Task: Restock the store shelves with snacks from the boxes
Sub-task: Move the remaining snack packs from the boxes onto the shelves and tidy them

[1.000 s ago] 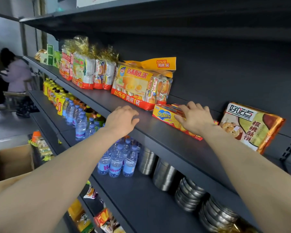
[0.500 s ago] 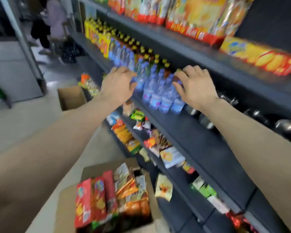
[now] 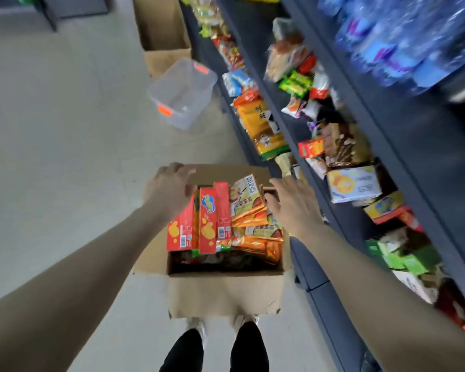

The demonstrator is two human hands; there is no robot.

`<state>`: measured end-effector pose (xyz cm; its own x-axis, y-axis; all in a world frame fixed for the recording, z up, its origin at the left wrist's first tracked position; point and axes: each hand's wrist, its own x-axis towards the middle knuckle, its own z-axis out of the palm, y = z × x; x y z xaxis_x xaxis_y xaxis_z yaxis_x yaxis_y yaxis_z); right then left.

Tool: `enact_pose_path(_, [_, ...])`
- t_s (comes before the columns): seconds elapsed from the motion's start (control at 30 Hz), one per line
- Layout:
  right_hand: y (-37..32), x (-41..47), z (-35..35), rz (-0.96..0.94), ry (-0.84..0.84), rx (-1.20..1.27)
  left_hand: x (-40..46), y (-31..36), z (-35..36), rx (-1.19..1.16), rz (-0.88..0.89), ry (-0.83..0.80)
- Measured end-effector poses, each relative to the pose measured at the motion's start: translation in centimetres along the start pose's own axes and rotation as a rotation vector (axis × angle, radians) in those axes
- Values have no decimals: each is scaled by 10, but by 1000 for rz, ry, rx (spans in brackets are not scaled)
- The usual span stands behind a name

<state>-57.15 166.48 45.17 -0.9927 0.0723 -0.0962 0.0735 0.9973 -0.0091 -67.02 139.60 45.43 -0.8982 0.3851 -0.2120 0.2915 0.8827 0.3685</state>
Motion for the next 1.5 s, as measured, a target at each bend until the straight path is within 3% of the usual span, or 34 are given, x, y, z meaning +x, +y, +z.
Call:
enact_pose_path(0.2, [-18, 13, 112, 25, -229, 66, -11, -40, 113, 15, -150, -278])
enact_pose_path(0.47, [-17, 62, 216, 16, -354, 155, 23, -48, 236, -210, -237, -277])
enact_pose_path(0.63, [-33, 98, 268, 33, -397, 230, 40, -52, 276, -166, -262, -294])
enact_pose_path(1.03, [-64, 115, 318, 201, -433, 306, 51, -70, 288, -232, -211, -311])
enact_pose_path(1.23, [-67, 115, 311, 372, -512, 475, 53, -67, 278, -304, -282, -354])
enact_pose_path(1.5, [-33, 89, 252, 570, -443, 840, 48, -66, 245, -560, -412, -330])
